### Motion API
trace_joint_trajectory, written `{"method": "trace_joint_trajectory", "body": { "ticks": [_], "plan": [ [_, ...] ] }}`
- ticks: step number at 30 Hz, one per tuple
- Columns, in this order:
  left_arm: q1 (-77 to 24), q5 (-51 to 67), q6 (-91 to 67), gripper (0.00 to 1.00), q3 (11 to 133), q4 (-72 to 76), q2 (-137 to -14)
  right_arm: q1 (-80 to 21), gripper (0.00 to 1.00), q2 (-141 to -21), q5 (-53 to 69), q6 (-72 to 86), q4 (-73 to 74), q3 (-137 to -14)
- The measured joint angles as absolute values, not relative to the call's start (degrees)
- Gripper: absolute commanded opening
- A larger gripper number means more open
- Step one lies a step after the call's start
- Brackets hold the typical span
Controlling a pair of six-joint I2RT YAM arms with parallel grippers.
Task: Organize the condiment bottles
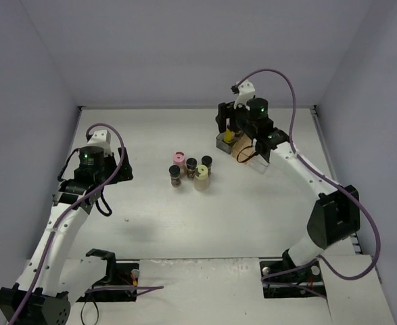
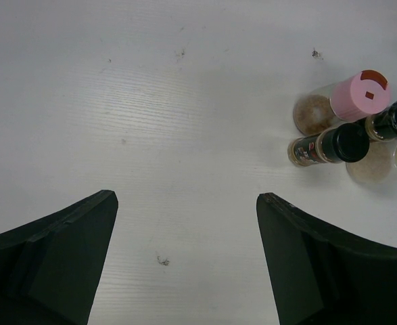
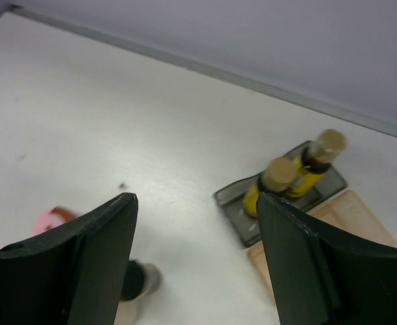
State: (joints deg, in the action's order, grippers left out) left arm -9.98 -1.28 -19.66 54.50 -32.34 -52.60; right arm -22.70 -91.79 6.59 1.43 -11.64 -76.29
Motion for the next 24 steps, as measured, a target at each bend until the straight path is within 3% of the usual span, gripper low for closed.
{"method": "trace_joint_trajectory", "body": {
  "ticks": [4,13,24],
  "plan": [
    [-9.7,-1.3,-19.7,0.86,54.5,-32.4,-52.6,-29.6,0.83,-86.8,6.8,1.6,-11.3,-70.9],
    [-9.7,-1.3,-19.7,0.86,54.5,-32.4,-52.6,-37.4,0.84,-85.9,6.8,5.1,-9.2,-58.1],
    [-9.7,-1.2,-19.7,0.85,54.5,-32.3,-52.6,-39.5,0.84,-86.5,6.5,8.6,-12.2,-53.0]
  ]
}}
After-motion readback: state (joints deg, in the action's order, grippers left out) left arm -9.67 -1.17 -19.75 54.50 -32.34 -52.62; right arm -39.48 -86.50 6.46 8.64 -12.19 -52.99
